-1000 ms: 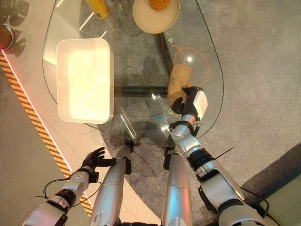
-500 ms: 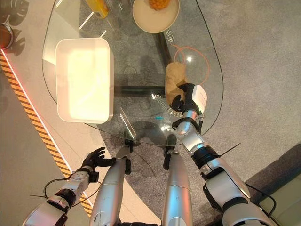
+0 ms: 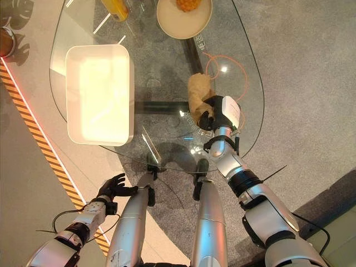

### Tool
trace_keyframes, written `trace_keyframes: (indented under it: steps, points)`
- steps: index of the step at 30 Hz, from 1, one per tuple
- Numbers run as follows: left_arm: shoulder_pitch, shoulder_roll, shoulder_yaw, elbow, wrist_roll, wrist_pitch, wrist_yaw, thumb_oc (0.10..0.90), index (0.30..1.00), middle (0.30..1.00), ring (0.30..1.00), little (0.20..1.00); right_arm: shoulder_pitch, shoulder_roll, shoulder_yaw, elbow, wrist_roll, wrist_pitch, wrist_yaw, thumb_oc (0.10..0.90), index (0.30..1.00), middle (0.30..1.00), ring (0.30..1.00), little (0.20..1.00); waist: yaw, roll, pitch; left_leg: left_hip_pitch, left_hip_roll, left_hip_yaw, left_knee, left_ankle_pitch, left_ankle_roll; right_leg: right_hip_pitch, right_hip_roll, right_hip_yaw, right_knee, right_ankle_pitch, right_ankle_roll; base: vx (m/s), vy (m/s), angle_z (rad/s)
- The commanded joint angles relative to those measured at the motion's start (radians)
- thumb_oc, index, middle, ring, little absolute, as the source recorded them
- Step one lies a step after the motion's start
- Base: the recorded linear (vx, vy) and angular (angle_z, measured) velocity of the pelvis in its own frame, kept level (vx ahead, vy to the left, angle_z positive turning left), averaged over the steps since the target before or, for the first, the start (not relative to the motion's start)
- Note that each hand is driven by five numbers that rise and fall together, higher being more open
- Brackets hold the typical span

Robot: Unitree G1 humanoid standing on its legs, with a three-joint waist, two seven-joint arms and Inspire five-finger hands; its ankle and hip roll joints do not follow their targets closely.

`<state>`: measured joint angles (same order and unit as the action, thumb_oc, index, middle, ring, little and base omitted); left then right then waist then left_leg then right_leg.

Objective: Wipe the table with a cloth and put it in the basket.

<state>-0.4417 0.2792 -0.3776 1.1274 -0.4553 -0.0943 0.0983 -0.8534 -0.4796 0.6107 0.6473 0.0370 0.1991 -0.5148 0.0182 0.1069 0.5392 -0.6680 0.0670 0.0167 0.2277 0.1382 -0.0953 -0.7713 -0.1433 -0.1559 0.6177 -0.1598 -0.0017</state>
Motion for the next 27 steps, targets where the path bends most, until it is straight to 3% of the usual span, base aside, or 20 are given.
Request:
trace_keyframes:
  steps: [1, 27]
  points:
    - [0.019, 0.0, -0.008, 0.015, 0.014, 0.01, 0.01, 0.8, 0.9, 0.9, 0.9, 0.9, -0.055, 0.081, 0.131, -0.134, -0.041, -0.116, 0.111, 0.1, 0.3, 0.3, 0.3, 0.2, 0.024, 0.013, -0.019, -0.024, -0.07, 0.062, 0.12, -0.101, 0.043, 0.019, 0.005, 0.005, -0.173, 0.118, 0.032, 0.0, 0.0, 0.0]
    - [0.008, -0.001, -0.015, 0.008, 0.017, 0.02, 0.008, 0.8, 0.9, 0.9, 0.9, 0.9, -0.06, 0.08, 0.202, -0.166, -0.075, -0.116, 0.228, 0.1, 0.3, 0.3, 0.3, 0.2, 0.027, 0.016, -0.019, -0.024, -0.067, 0.061, 0.109, -0.091, 0.037, 0.01, -0.003, -0.001, -0.173, 0.122, 0.035, 0.0, 0.0, 0.0]
